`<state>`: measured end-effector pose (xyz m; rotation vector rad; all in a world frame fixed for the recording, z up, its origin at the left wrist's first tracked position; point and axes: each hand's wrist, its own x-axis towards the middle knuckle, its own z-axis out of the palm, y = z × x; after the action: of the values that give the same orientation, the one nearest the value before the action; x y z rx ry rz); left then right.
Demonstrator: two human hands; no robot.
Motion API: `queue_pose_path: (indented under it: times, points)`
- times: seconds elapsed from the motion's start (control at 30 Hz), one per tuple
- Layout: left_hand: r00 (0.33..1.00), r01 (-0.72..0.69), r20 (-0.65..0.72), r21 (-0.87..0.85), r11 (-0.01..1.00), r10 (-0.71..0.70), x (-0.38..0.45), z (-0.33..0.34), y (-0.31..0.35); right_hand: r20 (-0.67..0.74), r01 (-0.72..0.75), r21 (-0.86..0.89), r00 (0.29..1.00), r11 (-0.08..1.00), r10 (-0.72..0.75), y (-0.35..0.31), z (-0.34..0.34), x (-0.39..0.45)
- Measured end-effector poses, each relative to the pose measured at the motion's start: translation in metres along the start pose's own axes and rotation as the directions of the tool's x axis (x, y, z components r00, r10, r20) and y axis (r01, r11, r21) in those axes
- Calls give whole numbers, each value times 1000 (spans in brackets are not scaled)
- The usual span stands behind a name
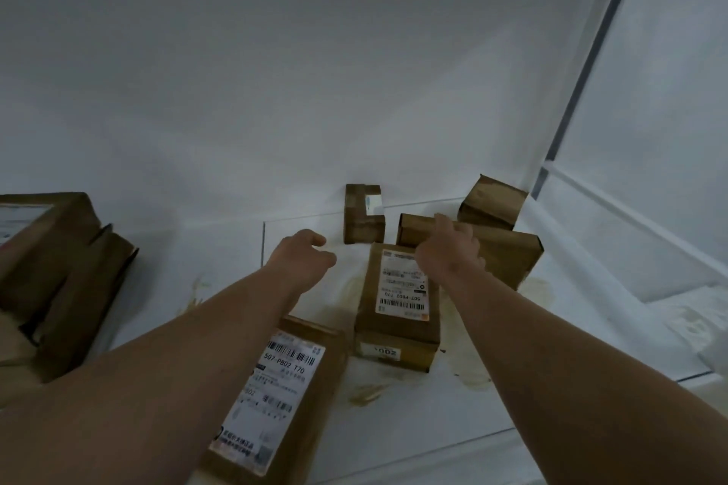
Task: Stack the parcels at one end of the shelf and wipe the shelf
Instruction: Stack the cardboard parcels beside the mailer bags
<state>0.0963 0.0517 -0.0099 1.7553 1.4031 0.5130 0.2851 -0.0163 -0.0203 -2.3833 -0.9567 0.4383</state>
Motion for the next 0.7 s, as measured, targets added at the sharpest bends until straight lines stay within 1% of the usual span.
queue_pose_path:
  times: [0.07, 0.1, 0.2, 0.27, 0.43, 0.53, 0.63, 0.7]
  points:
    - [1000, 10, 18, -29, 1000, -9, 4, 7, 7, -49, 67, -163, 996, 984, -76, 3, -9, 9]
    - [1000, 18, 20, -37, 999, -17, 7, 11, 10, -46, 81, -217, 995, 973, -94, 6, -12, 16]
    - [999, 46, 26, -43, 998, -45, 10, 21, 15, 52, 84, -321, 996, 943, -71, 14, -15, 30]
    - [998, 58, 35, -44, 997, -57, 11, 26, 17, 82, 92, -366, 994, 926, -67, 18, -12, 35]
    - [997, 68, 46, -46, 997, -66, 17, 27, 17, -38, 102, -479, 990, 872, -136, 26, -8, 41]
    - [996, 67, 55, -72, 995, -63, 18, 27, 15, -70, 67, -461, 991, 885, -112, 32, -8, 44]
    - [997, 63, 55, -93, 994, -58, 18, 25, 12, -175, 7, -306, 983, 952, -64, 33, -13, 43]
    - [998, 53, 48, -135, 989, -47, 18, 23, 11, -266, 51, -195, 959, 979, -103, 27, -20, 42]
